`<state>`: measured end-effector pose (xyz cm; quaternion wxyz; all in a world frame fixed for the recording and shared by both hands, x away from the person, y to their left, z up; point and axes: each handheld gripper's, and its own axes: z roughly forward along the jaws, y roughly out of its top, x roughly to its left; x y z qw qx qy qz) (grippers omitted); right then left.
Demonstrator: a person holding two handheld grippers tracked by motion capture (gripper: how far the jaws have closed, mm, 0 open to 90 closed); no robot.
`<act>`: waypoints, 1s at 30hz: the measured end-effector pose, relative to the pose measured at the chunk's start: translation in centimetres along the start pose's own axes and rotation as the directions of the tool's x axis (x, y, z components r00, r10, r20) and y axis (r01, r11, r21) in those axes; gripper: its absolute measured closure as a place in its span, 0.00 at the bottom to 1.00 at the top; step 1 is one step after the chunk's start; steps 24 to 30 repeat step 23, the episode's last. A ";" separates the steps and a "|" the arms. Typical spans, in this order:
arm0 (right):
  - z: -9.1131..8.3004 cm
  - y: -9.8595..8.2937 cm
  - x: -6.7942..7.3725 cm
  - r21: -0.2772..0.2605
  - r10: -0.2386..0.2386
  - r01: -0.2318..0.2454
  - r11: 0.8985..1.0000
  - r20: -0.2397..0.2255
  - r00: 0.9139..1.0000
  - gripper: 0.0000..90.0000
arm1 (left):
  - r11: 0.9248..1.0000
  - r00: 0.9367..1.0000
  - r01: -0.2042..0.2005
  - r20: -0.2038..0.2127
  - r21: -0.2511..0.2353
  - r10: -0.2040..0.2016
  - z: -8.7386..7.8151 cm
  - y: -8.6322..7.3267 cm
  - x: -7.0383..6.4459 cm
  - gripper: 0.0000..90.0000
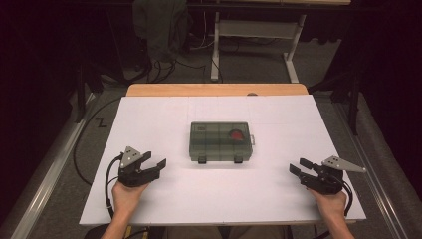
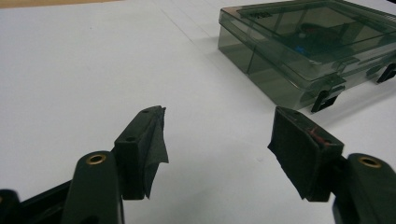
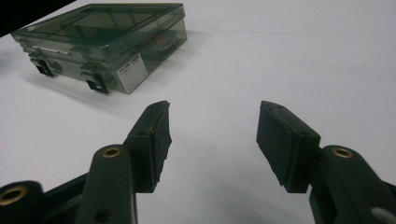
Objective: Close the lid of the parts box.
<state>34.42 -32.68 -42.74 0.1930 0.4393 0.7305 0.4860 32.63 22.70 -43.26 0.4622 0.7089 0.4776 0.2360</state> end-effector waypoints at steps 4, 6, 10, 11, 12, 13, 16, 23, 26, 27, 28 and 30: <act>0.0 -0.2 0.0 0.002 -0.003 0.003 1.000 0.002 1.000 0.51 | 1.000 1.000 0.007 -0.002 -0.005 -0.007 -0.1 -0.2 0.1 0.39; -0.1 -0.3 0.0 -0.002 -0.001 0.001 1.000 0.003 1.000 0.51 | 1.000 1.000 0.011 -0.002 -0.011 -0.011 -0.2 -0.2 0.1 0.39; 0.0 -0.3 0.1 0.000 -0.005 0.005 1.000 0.002 1.000 0.51 | 1.000 1.000 0.012 0.001 -0.017 -0.012 -0.3 -0.3 0.1 0.39; 0.0 -0.3 0.1 0.000 -0.010 0.010 1.000 0.004 1.000 0.51 | 1.000 1.000 0.010 0.000 -0.017 -0.010 -0.3 -0.3 0.1 0.39; 0.0 -0.3 0.2 -0.001 -0.014 0.014 1.000 0.006 1.000 0.51 | 1.000 1.000 0.009 0.000 -0.016 -0.009 -0.2 -0.3 0.1 0.39; 0.0 -0.3 0.2 -0.004 -0.016 0.016 1.000 0.007 1.000 0.51 | 1.000 1.000 0.008 0.001 -0.015 -0.008 -0.2 -0.3 0.1 0.39; 0.0 -0.3 0.1 -0.008 -0.011 0.011 1.000 0.006 1.000 0.51 | 1.000 1.000 0.006 0.005 -0.014 -0.006 -0.2 -0.2 0.0 0.39; 0.0 -0.3 0.0 -0.013 -0.009 0.009 1.000 0.007 1.000 0.51 | 1.000 1.000 0.006 0.006 -0.020 -0.006 -0.2 -0.2 0.0 0.39; 0.0 -0.3 0.0 -0.013 -0.009 0.009 1.000 0.007 1.000 0.51 | 1.000 1.000 0.006 0.006 -0.020 -0.006 -0.2 -0.2 0.0 0.39; 0.0 -0.3 0.0 -0.013 -0.009 0.009 1.000 0.007 1.000 0.51 | 1.000 1.000 0.006 0.006 -0.020 -0.006 -0.2 -0.2 0.0 0.39; 0.0 -0.3 0.0 -0.013 -0.009 0.009 1.000 0.007 1.000 0.51 | 1.000 1.000 0.006 0.006 -0.020 -0.006 -0.2 -0.2 0.0 0.39; 0.0 -0.3 0.0 -0.013 -0.009 0.009 1.000 0.007 1.000 0.51 | 1.000 1.000 0.006 0.006 -0.020 -0.006 -0.2 -0.2 0.0 0.39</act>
